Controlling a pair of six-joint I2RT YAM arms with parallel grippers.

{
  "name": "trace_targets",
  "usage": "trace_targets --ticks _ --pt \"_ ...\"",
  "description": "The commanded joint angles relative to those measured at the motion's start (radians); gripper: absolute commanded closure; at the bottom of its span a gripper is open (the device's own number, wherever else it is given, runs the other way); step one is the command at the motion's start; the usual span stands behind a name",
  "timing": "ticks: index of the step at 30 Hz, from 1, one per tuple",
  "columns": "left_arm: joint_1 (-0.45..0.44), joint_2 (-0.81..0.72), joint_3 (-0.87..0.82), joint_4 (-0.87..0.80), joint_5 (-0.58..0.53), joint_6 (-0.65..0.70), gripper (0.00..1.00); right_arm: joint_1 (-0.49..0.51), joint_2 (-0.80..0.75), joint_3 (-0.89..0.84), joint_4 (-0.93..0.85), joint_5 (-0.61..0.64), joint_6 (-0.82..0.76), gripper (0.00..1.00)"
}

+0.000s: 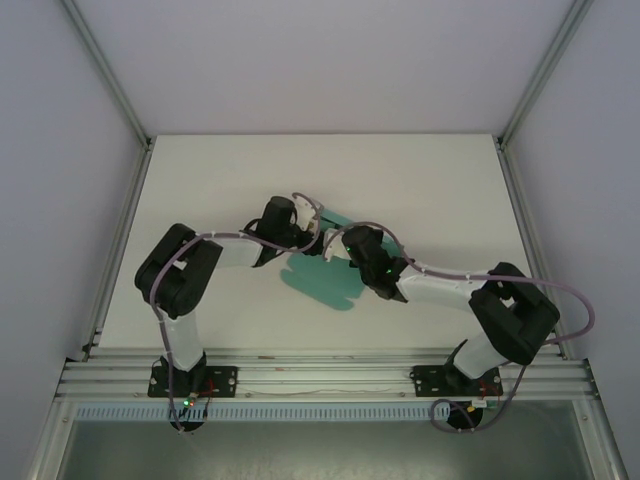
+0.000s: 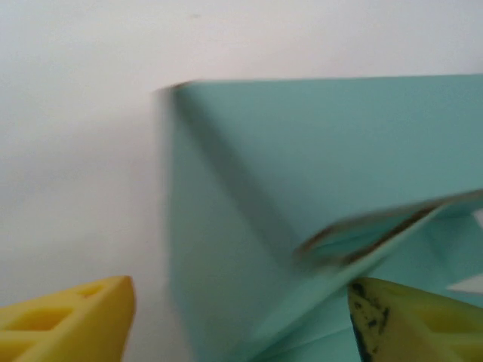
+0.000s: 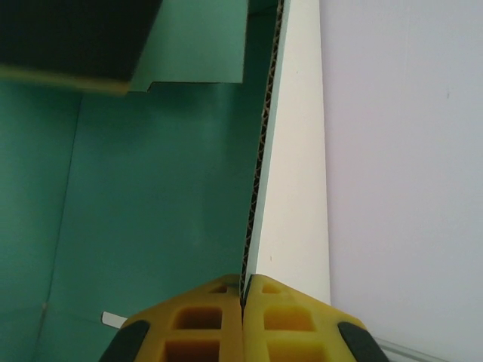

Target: Assemble paper box

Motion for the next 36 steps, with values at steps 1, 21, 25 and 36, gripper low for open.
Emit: trace_targets --ticks 1,21,25,36 --pt "-0.012 0.032 0.059 0.002 0.173 0.052 0.34 0.015 0.022 0.003 -0.113 -0.193 0.023 1.00" --pt "-0.014 -0.113 -0.071 0.006 -0.009 -0.077 0.27 -0.002 0.028 -0.004 -0.024 -0.141 0.028 1.00" --pt "-0.012 -0.265 -0.200 0.016 -0.075 -0.115 0.00 -0.007 0.019 -0.013 0.001 -0.128 0.008 1.00" --pt "0.219 -0.593 -0.383 -0.215 -0.432 -0.456 0.00 -0.007 0.004 -0.020 0.007 -0.129 -0.011 1.00"
